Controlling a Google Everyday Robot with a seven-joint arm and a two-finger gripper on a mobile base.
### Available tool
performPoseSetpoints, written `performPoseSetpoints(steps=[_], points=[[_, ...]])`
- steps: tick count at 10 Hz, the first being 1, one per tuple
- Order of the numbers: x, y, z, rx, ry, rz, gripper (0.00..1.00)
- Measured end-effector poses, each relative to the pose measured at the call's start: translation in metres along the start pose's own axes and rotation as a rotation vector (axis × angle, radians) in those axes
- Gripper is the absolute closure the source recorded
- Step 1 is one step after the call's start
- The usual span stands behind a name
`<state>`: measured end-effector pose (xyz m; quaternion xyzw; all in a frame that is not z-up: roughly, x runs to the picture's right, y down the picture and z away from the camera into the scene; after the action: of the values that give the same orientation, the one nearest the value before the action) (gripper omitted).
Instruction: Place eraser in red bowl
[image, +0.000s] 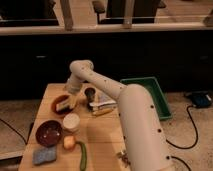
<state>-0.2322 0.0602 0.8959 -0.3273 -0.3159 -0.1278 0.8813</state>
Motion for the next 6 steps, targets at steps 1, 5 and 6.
performPoseSetpoints(steps=[1, 5, 6], points=[[0.0001, -0.0006, -0.0009, 0.000, -0.002, -0.002, 0.20], [-0.0022, 0.0012, -0.0030, 0.005, -0.015, -0.018, 0.20], [-0.0021, 0.0016, -0.0036, 0.007, -0.018, -0.020, 0.20]])
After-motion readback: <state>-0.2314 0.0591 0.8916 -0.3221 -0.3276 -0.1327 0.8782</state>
